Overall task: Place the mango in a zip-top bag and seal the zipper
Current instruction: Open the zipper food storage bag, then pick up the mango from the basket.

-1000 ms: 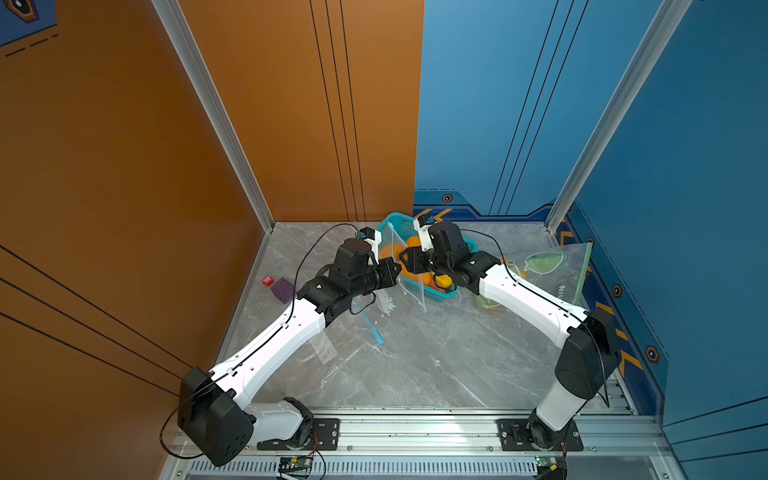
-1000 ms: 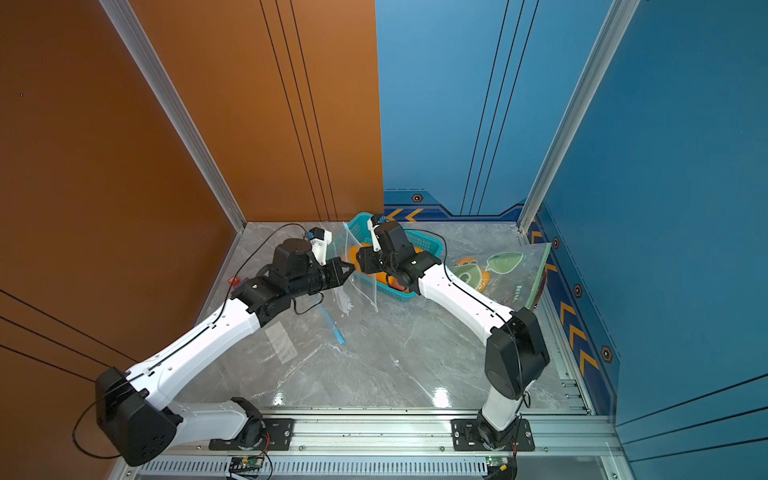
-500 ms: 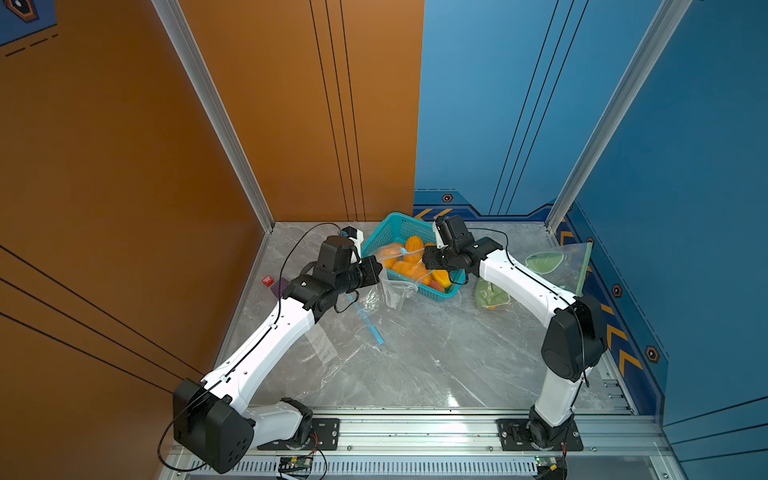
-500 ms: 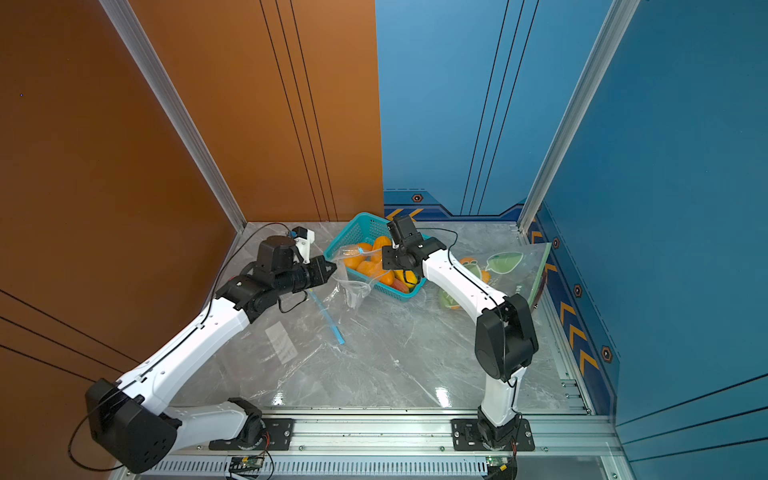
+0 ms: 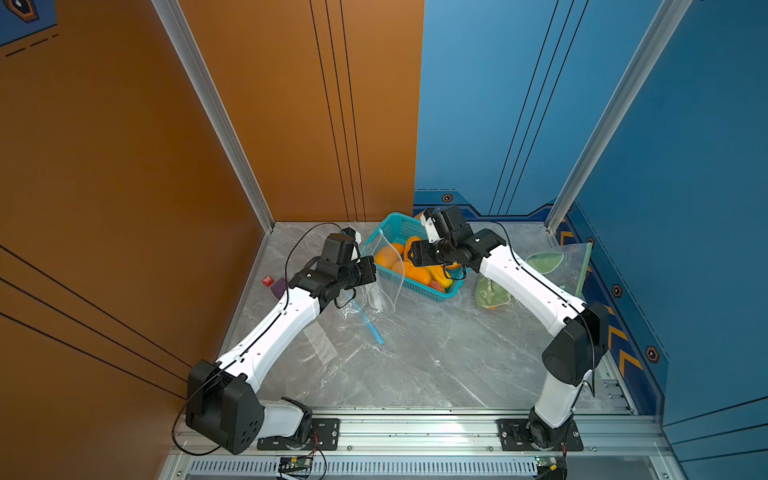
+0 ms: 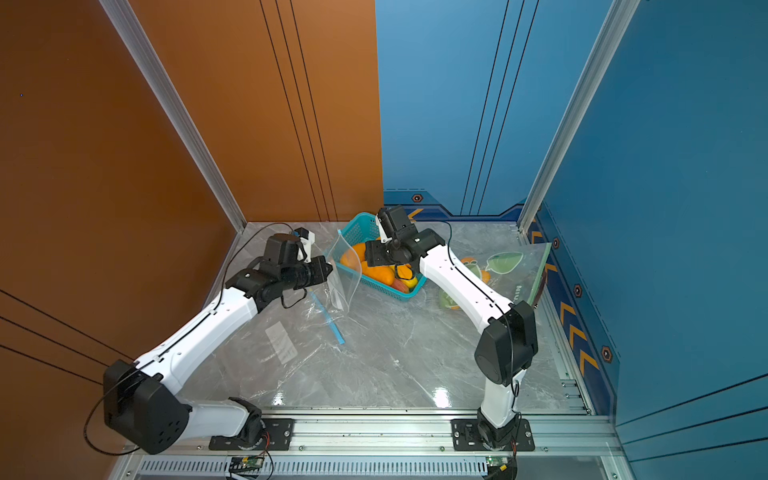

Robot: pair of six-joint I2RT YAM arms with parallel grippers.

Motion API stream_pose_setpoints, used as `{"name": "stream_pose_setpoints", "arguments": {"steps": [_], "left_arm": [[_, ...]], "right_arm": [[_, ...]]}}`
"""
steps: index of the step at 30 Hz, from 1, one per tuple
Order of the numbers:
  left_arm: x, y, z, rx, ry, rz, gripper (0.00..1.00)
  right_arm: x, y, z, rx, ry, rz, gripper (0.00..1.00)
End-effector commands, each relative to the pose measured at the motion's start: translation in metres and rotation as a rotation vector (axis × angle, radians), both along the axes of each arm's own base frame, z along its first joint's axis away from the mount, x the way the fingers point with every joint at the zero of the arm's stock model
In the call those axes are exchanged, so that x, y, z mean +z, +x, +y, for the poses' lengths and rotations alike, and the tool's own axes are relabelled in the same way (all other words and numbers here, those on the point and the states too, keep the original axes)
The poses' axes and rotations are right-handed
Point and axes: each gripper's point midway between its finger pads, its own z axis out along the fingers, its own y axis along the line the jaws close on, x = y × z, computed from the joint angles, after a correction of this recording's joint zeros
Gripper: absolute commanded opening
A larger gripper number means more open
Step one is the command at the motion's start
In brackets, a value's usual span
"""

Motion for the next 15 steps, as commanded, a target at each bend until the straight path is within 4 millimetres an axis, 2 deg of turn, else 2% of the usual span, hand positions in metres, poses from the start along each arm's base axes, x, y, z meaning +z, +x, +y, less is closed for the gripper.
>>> {"name": "stream_pose_setpoints", "arguments": {"steps": [1,5,7,10,12,13,15], "left_arm": [[0.009,0.003,0.002,0.001,0.014,-0.022,0.0],[0.004,0.001,0.005,0.01,0.019,-0.013,0.0],[0.002,0.001,0.006,0.017,0.019,-0.01,0.0],[-0.001,0.001,0.006,0.019,0.02,-0.002,0.0],[-0.003,0.0,0.005,0.019,0.018,0.004,0.0],[-0.004,0.0,0.005,0.019,0.016,0.009,0.0],[-0.006,-0.001,0.005,0.017,0.014,0.015,0.0]], "right_arm": [[0.028,0.006,-0.025,-0.071,0.025,-0.021,0.76],[-0.01,0.018,-0.038,-0.108,-0.02,0.091,0.78],[-0.036,0.02,-0.033,-0.08,-0.051,0.163,0.94],[-0.07,0.022,-0.026,-0.035,-0.088,0.249,0.93],[-0.085,0.023,-0.021,-0.004,-0.106,0.285,0.92],[-0.103,0.025,-0.017,0.022,-0.121,0.32,0.9],[-0.117,0.027,-0.013,0.056,-0.136,0.347,0.87]]}}
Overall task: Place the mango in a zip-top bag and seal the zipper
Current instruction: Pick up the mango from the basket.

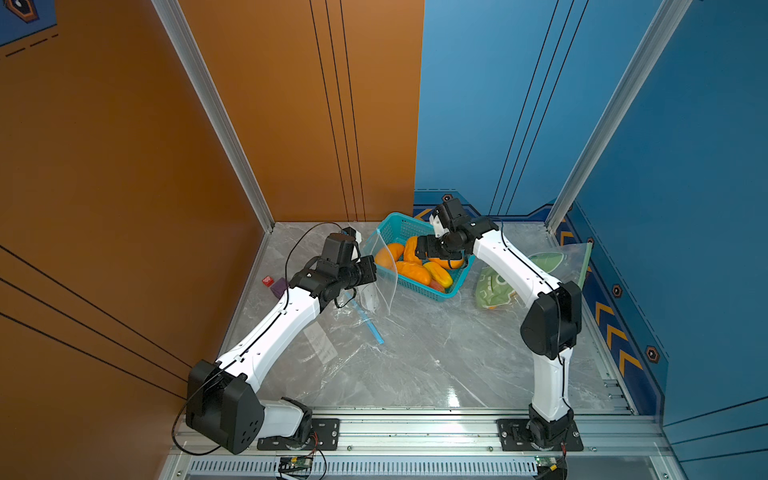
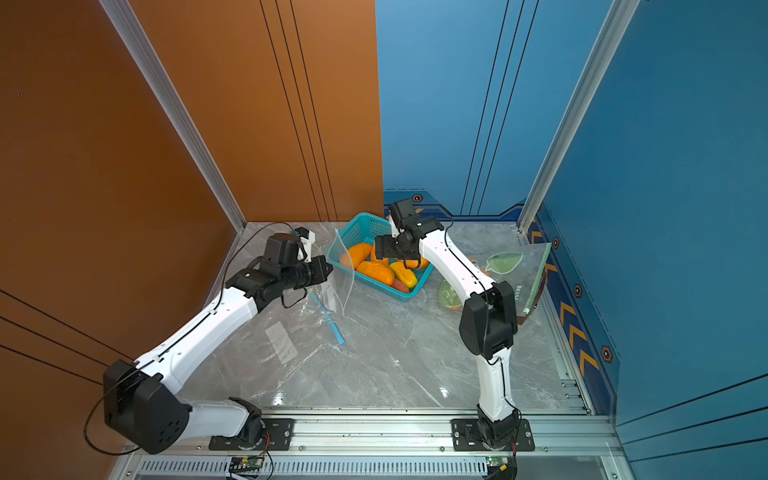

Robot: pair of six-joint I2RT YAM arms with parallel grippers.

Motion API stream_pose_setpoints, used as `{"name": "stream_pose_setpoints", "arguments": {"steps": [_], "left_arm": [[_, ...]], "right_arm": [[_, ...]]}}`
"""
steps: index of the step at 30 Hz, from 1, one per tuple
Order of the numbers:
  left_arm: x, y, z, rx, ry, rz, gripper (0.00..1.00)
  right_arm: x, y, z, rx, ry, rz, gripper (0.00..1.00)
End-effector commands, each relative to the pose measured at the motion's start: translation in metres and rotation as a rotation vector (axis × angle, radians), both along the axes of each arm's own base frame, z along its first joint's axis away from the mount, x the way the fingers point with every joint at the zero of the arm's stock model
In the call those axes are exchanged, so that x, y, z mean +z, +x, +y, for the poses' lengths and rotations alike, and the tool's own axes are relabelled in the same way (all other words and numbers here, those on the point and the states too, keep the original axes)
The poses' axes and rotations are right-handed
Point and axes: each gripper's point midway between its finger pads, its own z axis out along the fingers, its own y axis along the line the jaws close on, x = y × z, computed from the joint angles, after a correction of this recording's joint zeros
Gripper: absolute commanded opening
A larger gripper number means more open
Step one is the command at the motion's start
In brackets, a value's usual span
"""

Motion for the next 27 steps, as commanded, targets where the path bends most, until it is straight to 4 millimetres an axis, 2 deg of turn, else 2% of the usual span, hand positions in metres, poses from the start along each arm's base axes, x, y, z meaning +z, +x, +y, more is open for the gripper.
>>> {"name": "stream_pose_setpoints", "arguments": {"steps": [1,8,12,22,24,27], "left_arm": [[-0.006,0.0,0.005,0.02,0.012,0.016,0.0],[-0.01,-0.002,0.004,0.018,0.006,0.028,0.0],[-0.011,-0.002,0.004,0.017,0.008,0.031,0.0],[-0.009,-0.001,0.002,0.021,0.001,0.031,0.0],[-0.009,-0.001,0.002,0.02,0.001,0.028,0.0],[-0.011,-0.003,0.003,0.023,0.003,0.033,0.0]], "right_arm": [[-0.026,-0.013,0.005,0.089,-0.033,0.105,0.86],[-0.056,-0.007,0.012,0.158,-0.054,0.16,0.83],[-0.07,-0.009,0.018,0.182,-0.048,0.192,0.85],[-0.084,-0.024,0.025,0.244,-0.054,0.245,0.84],[-0.084,-0.024,0.025,0.248,-0.057,0.24,0.78],[-0.076,-0.019,0.025,0.244,-0.06,0.213,0.53]]}}
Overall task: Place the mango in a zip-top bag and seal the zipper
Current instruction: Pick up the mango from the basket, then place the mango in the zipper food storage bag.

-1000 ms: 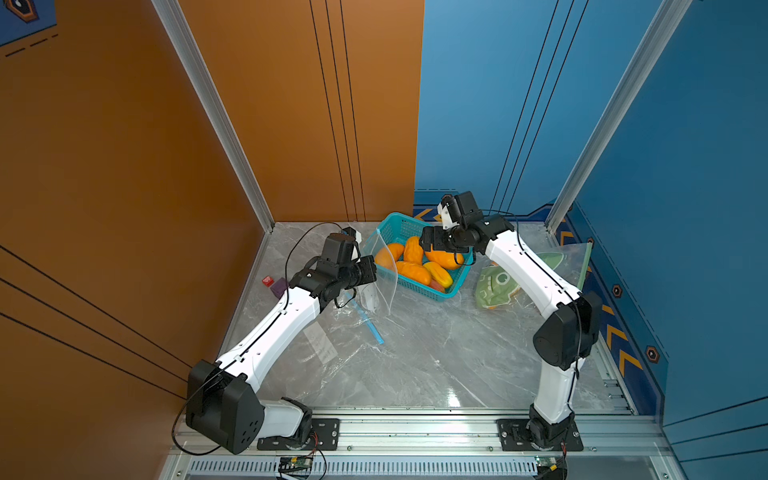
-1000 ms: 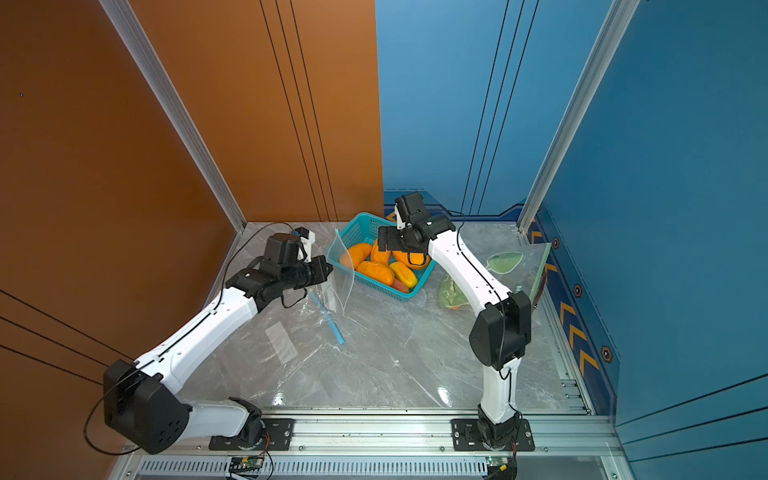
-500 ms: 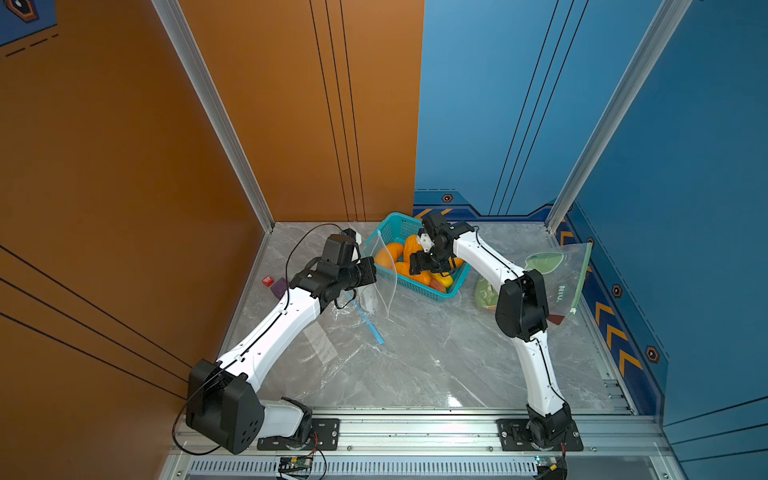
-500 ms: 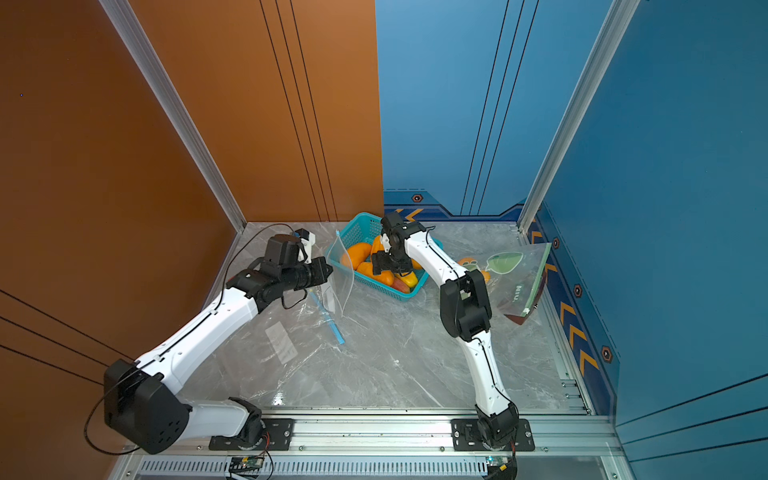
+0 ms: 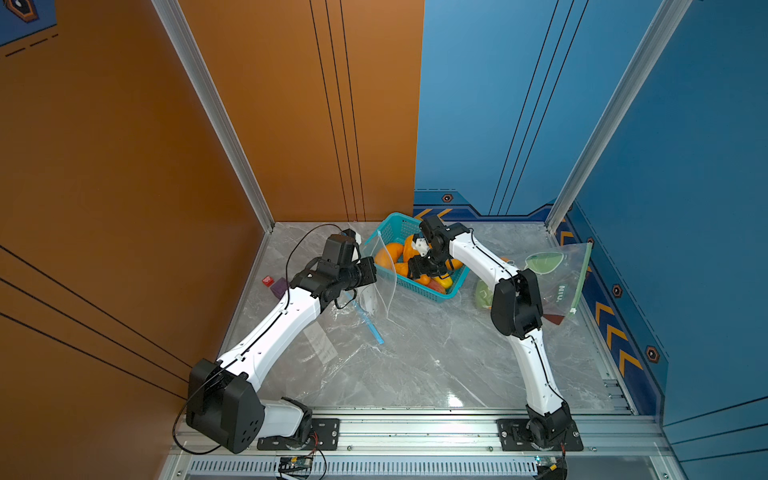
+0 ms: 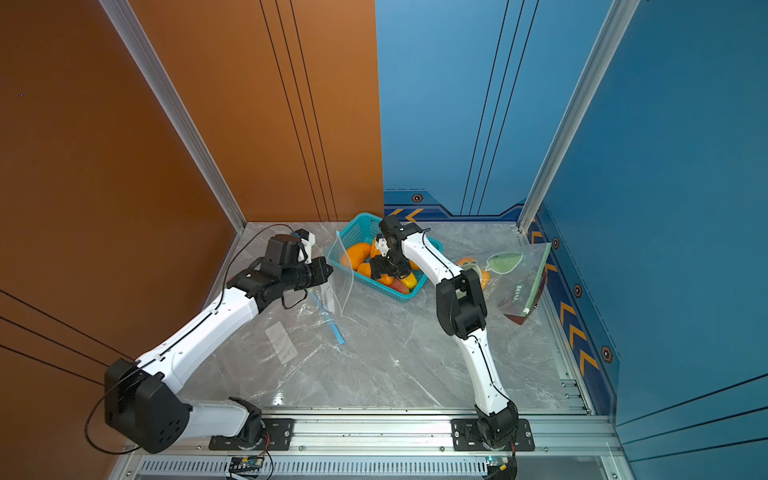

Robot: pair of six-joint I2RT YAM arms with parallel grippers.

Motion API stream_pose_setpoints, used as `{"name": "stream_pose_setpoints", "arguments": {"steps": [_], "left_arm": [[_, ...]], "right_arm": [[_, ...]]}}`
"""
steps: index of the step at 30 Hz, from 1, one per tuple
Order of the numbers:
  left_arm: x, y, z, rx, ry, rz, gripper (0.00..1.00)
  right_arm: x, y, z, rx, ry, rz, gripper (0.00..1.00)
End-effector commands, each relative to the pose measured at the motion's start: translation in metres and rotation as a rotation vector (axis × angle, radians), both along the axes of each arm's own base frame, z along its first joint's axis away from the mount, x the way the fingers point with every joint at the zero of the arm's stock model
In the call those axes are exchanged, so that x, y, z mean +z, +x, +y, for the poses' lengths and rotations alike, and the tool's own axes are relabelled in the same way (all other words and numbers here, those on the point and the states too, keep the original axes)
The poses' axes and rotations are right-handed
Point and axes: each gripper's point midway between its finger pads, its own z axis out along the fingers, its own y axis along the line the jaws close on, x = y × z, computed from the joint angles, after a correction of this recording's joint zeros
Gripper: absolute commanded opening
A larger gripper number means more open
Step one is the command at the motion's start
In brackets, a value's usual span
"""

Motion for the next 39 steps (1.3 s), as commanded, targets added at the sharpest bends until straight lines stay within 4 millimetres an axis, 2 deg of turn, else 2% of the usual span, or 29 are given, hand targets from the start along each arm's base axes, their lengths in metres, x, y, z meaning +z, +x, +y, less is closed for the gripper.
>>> {"name": "stream_pose_setpoints", "arguments": {"steps": [1,8,16,17,21,27,30,31,34,35,39], "left_arm": [[-0.005,-0.002,0.003,0.014,0.01,0.013,0.0],[-0.008,-0.003,0.003,0.012,0.012,0.019,0.0],[-0.005,-0.006,-0.002,0.001,0.013,0.01,0.0],[-0.004,-0.006,-0.002,0.002,0.017,0.006,0.0],[-0.002,-0.005,-0.007,-0.001,0.024,-0.003,0.0],[-0.001,-0.002,-0.019,-0.015,0.045,-0.016,0.0],[-0.001,0.001,-0.025,-0.019,0.047,-0.024,0.0],[0.0,0.003,-0.026,-0.017,0.046,-0.029,0.0],[0.002,0.005,-0.033,-0.025,0.037,-0.039,0.0],[0.004,0.005,-0.035,-0.029,0.036,-0.043,0.0],[0.007,0.004,-0.042,-0.044,0.033,-0.049,0.0]], "right_arm": [[0.003,-0.005,-0.002,0.01,-0.029,0.006,0.48],[0.05,0.0,-0.008,-0.007,-0.035,-0.112,0.26],[0.108,-0.007,-0.028,-0.088,-0.085,-0.272,0.12],[0.122,-0.011,-0.033,-0.106,-0.087,-0.303,0.11],[0.156,-0.033,-0.043,-0.176,-0.084,-0.365,0.1],[0.2,-0.082,-0.039,-0.238,-0.023,-0.425,0.11],[0.204,-0.103,-0.032,-0.244,0.015,-0.411,0.11],[0.204,-0.115,-0.021,-0.217,0.028,-0.407,0.11],[0.201,-0.132,-0.009,-0.195,0.037,-0.393,0.11],[0.189,-0.14,-0.005,-0.182,0.022,-0.37,0.11],[0.174,-0.152,0.005,-0.165,-0.005,-0.354,0.11]]}}
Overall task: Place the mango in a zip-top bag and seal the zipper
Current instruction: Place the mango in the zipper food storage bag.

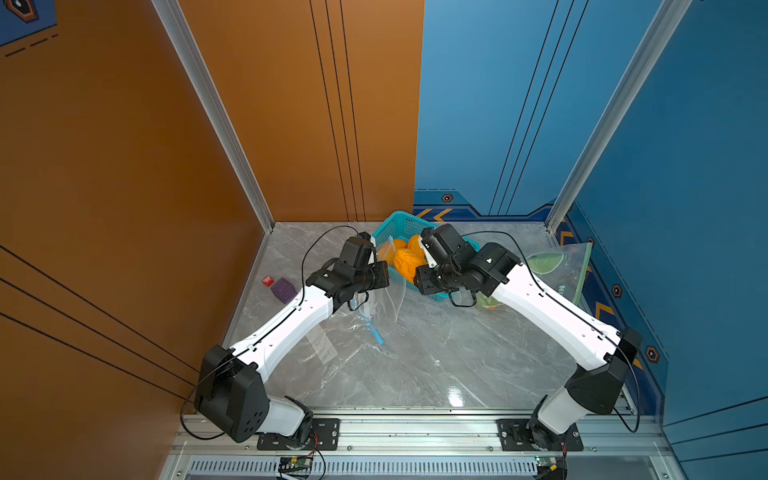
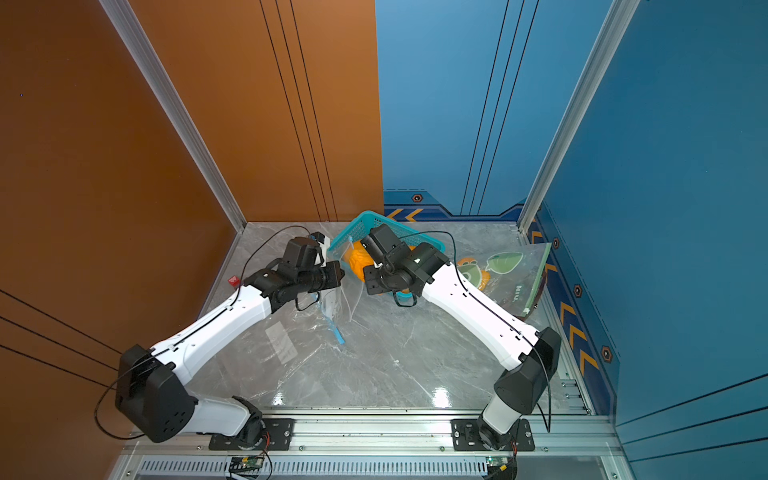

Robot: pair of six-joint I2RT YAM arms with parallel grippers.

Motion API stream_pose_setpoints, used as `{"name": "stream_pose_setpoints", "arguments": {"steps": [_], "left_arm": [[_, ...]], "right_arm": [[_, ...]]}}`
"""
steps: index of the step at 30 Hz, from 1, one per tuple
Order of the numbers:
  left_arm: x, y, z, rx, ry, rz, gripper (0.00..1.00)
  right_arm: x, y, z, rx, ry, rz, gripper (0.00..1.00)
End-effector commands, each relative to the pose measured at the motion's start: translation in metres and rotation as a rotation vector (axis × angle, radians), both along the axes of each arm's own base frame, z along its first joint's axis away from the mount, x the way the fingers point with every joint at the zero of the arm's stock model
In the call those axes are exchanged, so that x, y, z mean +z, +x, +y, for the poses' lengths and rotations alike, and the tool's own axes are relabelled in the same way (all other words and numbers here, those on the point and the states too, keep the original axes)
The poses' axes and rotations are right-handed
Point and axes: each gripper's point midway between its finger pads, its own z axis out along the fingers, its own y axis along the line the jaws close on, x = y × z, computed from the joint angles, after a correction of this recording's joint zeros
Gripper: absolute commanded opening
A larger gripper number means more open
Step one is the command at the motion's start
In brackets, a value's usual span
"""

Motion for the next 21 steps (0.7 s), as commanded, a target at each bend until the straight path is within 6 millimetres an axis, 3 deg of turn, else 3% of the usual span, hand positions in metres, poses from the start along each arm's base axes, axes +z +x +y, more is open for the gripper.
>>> {"name": "stream_pose_setpoints", "arguments": {"steps": [1,11,21], "left_arm": [[0.018,0.006,-0.006,0.005,-0.013,-0.047,0.0],[0.025,-0.007,-0.028,-0.059,-0.053,-0.047,0.0],[0.024,-0.025,-0.054,-0.128,-0.111,-0.012,0.0]], "right_arm": [[-0.008,0.001,0.002,-0.054,-0.014,-0.011,0.11],[-0.035,0.013,0.009,-0.088,-0.076,0.034,0.14],[-0.036,0.036,0.019,-0.107,-0.06,0.042,0.21]]}}
